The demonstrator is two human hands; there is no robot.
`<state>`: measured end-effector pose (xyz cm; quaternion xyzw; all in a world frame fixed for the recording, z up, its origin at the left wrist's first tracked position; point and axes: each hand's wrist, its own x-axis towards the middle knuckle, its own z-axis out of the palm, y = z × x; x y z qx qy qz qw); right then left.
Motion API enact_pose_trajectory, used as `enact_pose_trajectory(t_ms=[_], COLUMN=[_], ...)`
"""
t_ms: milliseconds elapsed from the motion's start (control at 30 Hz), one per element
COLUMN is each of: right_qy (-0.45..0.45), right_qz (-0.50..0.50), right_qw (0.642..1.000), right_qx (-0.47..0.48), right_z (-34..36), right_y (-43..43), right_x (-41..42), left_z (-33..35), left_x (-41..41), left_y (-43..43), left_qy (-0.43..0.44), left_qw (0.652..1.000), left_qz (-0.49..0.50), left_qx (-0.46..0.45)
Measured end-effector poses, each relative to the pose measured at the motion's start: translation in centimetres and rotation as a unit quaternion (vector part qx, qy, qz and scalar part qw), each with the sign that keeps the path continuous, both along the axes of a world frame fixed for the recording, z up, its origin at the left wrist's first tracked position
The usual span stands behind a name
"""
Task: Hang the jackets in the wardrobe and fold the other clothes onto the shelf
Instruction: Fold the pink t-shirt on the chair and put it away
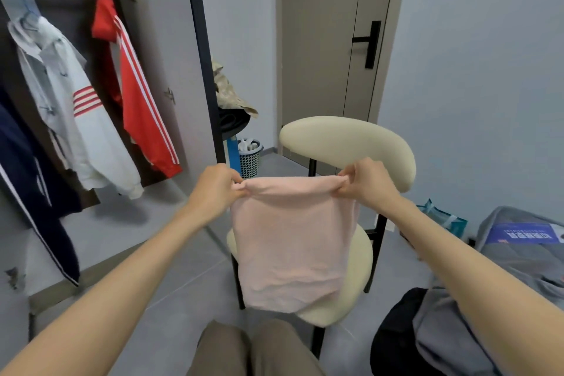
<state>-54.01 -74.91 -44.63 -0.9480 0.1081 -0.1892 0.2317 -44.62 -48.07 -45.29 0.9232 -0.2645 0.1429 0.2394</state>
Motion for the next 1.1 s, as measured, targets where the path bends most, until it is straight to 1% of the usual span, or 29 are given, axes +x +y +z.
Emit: enact_pose_trajectory(t_ms=[100, 200, 267, 367, 433, 533, 633, 700, 800, 867, 933, 1033, 1100], right_qy=[0.019, 0.062, 0.065, 0.010, -0.038, -0.104, -0.141, -0.135, -0.074, -0.006, 0.060, 0.165, 0.264], right_qz=[-0.013, 0.004, 0.007, -0.007, -0.011, -0.007, -0.006, -0.018, -0.030, -0.027, -0.026, -0.020, 0.007], right_qw=[0.999, 0.998, 0.998, 0.998, 0.996, 0.989, 0.982, 0.982, 0.987, 0.989, 0.984, 0.970, 0.948], right_qx=[-0.030, -0.018, 0.004, 0.060, 0.082, 0.107, 0.126, 0.131, 0.141, 0.147, 0.163, 0.177, 0.179], right_z=[0.2, 0.2, 0.0, 0.0, 0.3, 1.0, 0.3, -1.5, -6.1, -9.9, -13.7, -18.0, -19.3], right_y=[-0.6, -1.5, -2.0, -2.5, -3.2, -4.4, -5.5, -5.9, -6.5, -6.5, -6.5, -7.0, -7.7], right_x=[0.4, 1.8, 3.2, 5.9, 7.7, 9.8, 10.0, 9.4, 7.8, 6.2, 4.2, 1.3, -0.4], left_z=[0.0, -0.4, -0.6, -0.6, -0.1, 0.9, 0.3, -1.8, -7.5, -11.9, -16.1, -20.3, -21.6], left_x=[1.3, 3.5, 5.2, 7.7, 9.0, 10.6, 10.9, 10.6, 9.1, 7.6, 5.9, 3.5, 2.3], left_y=[0.2, -0.1, -0.8, -2.4, -3.4, -5.0, -5.8, -6.1, -6.4, -6.2, -5.9, -5.6, -5.2], left_qy=[0.009, 0.030, 0.039, 0.032, -0.002, -0.042, -0.027, 0.007, 0.106, 0.165, 0.200, 0.256, 0.301], left_qw=[1.000, 0.999, 0.999, 0.999, 0.998, 0.992, 0.987, 0.985, 0.980, 0.973, 0.970, 0.959, 0.945], left_qz=[0.012, -0.002, -0.001, 0.015, 0.015, -0.003, -0.022, -0.035, -0.051, -0.065, -0.078, -0.105, -0.118], left_qx=[0.021, 0.017, 0.013, -0.030, -0.055, -0.118, -0.159, -0.167, -0.161, -0.146, -0.117, -0.057, -0.042])
